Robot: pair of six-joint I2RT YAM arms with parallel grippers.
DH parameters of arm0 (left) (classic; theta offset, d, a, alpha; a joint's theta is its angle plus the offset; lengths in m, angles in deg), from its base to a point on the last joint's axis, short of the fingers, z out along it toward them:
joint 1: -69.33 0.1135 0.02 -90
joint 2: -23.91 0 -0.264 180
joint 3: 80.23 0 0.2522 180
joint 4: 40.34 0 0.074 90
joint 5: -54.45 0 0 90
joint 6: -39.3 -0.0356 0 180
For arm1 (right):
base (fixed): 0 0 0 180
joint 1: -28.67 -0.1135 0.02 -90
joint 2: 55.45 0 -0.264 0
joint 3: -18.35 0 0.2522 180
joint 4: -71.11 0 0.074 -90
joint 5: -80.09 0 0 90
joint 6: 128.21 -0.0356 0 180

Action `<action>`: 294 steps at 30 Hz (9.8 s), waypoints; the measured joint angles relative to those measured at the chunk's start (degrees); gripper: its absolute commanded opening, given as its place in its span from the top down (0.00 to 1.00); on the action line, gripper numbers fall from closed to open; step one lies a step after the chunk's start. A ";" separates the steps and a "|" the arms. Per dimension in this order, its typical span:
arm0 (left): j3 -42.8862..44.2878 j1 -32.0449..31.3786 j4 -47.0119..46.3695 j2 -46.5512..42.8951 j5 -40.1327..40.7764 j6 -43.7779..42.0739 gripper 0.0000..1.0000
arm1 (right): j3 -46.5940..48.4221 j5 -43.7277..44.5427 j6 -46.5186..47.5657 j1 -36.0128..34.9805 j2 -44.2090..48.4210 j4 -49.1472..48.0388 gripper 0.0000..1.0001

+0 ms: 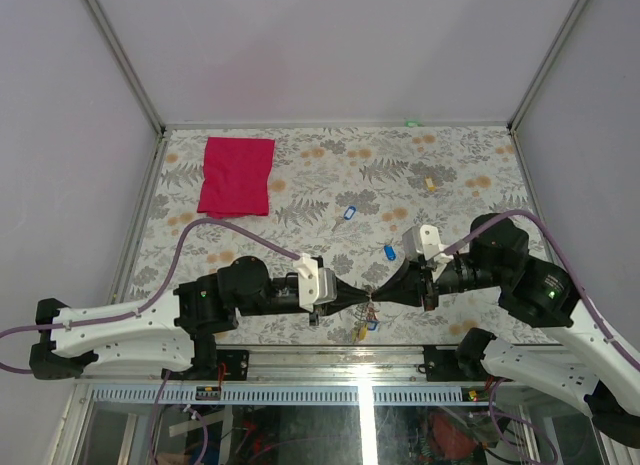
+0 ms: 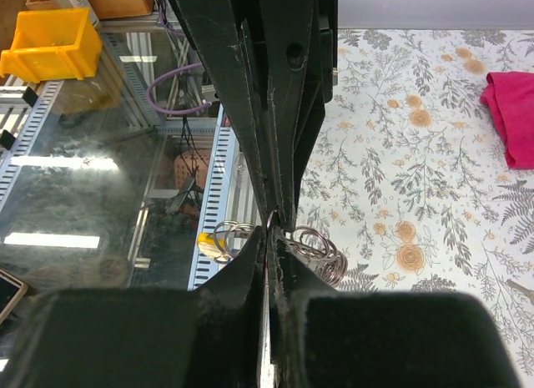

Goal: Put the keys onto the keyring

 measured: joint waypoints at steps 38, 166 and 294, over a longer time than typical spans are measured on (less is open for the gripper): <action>-8.41 0.00 -18.29 -1.95 -0.31 5.79 1.00 | -16.74 7.52 -5.49 0.02 13.53 -23.39 0.67; 43.30 22.23 20.81 69.37 23.10 38.69 0.51 | -5.51 40.65 11.06 0.02 32.37 13.53 1.00; 32.98 12.61 28.15 64.85 44.28 52.94 0.60 | -11.93 36.02 5.14 0.02 33.31 11.63 0.99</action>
